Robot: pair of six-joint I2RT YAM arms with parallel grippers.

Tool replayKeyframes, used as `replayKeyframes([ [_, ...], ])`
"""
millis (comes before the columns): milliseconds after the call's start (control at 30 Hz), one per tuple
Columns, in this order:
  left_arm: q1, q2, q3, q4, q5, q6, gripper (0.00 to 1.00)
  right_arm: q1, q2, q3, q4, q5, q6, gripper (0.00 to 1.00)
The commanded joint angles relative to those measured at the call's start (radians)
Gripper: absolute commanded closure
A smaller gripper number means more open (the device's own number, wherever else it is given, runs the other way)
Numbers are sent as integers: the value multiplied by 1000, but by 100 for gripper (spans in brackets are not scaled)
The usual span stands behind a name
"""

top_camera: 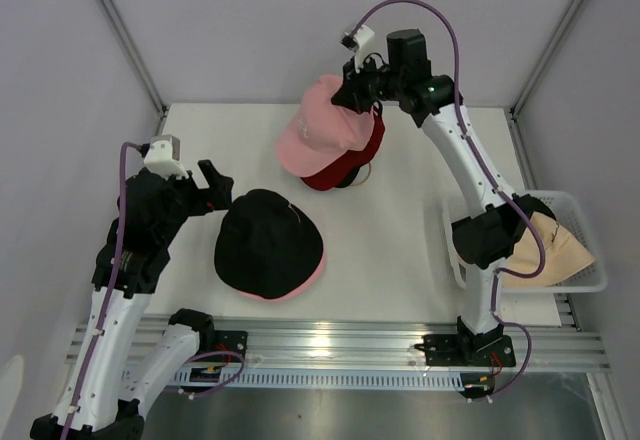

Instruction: Stack the hats

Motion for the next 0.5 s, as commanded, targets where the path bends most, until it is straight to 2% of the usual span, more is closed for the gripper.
replayKeyframes([
  [0, 11, -8, 4, 13, -14, 11, 1, -12, -2, 31, 58, -9, -21, 100],
  [100, 11, -10, 1, 15, -15, 12, 0, -9, 19, 50, 72, -9, -38, 100],
  [267, 11, -8, -4, 15, -18, 16, 0, -9, 92, 120, 3, 72, -37, 100],
  [467, 13, 12, -1, 16, -7, 20, 1, -6, 95, 48, -6, 94, -27, 100],
])
